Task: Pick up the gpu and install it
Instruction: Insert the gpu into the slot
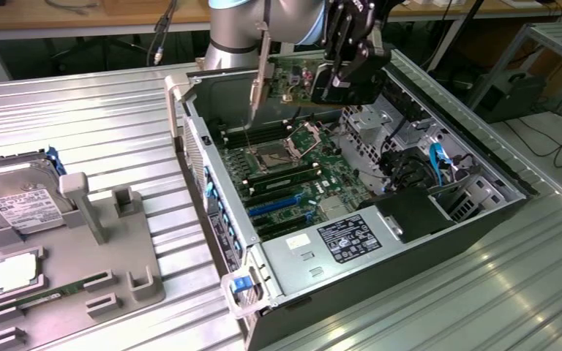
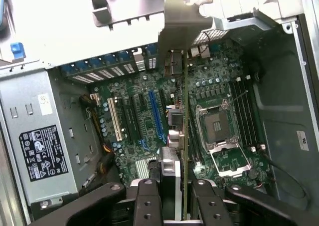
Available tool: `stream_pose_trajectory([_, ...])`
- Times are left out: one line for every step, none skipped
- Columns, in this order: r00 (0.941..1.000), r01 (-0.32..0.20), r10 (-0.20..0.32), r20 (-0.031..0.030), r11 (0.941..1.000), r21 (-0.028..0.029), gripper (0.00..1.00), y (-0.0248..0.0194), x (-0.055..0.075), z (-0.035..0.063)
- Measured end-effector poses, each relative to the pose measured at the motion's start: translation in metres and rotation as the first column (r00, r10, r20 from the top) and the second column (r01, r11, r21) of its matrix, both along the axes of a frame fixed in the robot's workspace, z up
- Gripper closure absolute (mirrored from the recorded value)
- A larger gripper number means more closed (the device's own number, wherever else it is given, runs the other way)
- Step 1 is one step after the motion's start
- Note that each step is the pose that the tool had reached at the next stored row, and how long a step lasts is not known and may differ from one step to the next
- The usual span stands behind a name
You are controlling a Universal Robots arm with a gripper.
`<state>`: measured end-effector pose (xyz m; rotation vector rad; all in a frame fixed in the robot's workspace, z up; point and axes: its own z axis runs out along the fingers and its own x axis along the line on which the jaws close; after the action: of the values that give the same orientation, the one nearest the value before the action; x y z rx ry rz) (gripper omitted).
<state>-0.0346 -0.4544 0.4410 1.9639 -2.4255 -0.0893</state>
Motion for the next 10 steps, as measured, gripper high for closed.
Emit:
stream_pose_trajectory([0.9999,-0.015,0.015,0.0,0.9999,0.0,0.72,0.0,0.0,0.0])
stream_pose_trajectory([0.9994,-0.033,0.033,0.0,0.9994,-0.0001,0.72,0.0,0.0,0.0])
stream_pose_trajectory([0.9986,-0.053,0.053,0.0,0.9986,0.0,0.72,0.0,0.0,0.0])
stream_pose_trajectory([0.9971,-0.076,0.076,0.0,0.9971,0.0,0.72,0.0,0.0,0.0])
stream_pose_trajectory([0.9957,-0.092,0.092,0.0,0.9957,0.0,0.72,0.0,0.0,0.0])
stream_pose_trajectory([0.9933,-0.116,0.116,0.0,0.9933,0.0,0.72,0.0,0.0,0.0])
stream_pose_trajectory([0.9926,-0.121,0.121,0.0,0.9926,0.0,0.72,0.0,0.0,0.0])
stream_pose_trajectory([0.9926,-0.121,0.121,0.0,0.9926,0.0,0.72,0.0,0.0,0.0])
stream_pose_trajectory([0.9926,-0.121,0.121,-0.0001,0.9926,0.0,0.72,0.0,0.0,0.0])
stream_pose_trajectory([0.9926,-0.121,0.121,0.0,0.9926,0.0,0.72,0.0,0.0,0.0])
